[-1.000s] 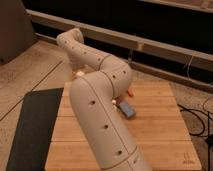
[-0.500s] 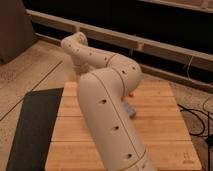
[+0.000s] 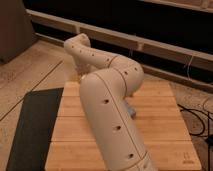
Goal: Place the ceramic cup over the eraser
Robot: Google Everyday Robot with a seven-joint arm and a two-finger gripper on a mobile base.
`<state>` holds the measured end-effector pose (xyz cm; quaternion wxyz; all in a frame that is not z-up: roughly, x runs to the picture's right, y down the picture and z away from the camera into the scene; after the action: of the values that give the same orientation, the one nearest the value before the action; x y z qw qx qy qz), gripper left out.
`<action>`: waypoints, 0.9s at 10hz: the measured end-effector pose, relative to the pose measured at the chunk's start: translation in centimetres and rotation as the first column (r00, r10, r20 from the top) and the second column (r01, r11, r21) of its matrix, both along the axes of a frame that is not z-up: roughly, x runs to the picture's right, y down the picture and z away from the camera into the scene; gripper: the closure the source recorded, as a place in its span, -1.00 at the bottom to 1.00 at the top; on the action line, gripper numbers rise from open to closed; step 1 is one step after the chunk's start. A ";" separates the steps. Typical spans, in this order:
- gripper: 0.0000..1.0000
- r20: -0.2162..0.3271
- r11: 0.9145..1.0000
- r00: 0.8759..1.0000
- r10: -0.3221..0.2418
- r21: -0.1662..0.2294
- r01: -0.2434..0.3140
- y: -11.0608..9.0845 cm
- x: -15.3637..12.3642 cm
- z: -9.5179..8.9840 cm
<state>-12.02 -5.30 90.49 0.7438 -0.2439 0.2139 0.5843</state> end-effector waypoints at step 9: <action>-0.04 0.048 1.000 0.999 -0.017 -0.024 0.018 0.6 -1.3 1.3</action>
<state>-13.33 -4.69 91.78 0.7508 -0.2649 0.2055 0.5691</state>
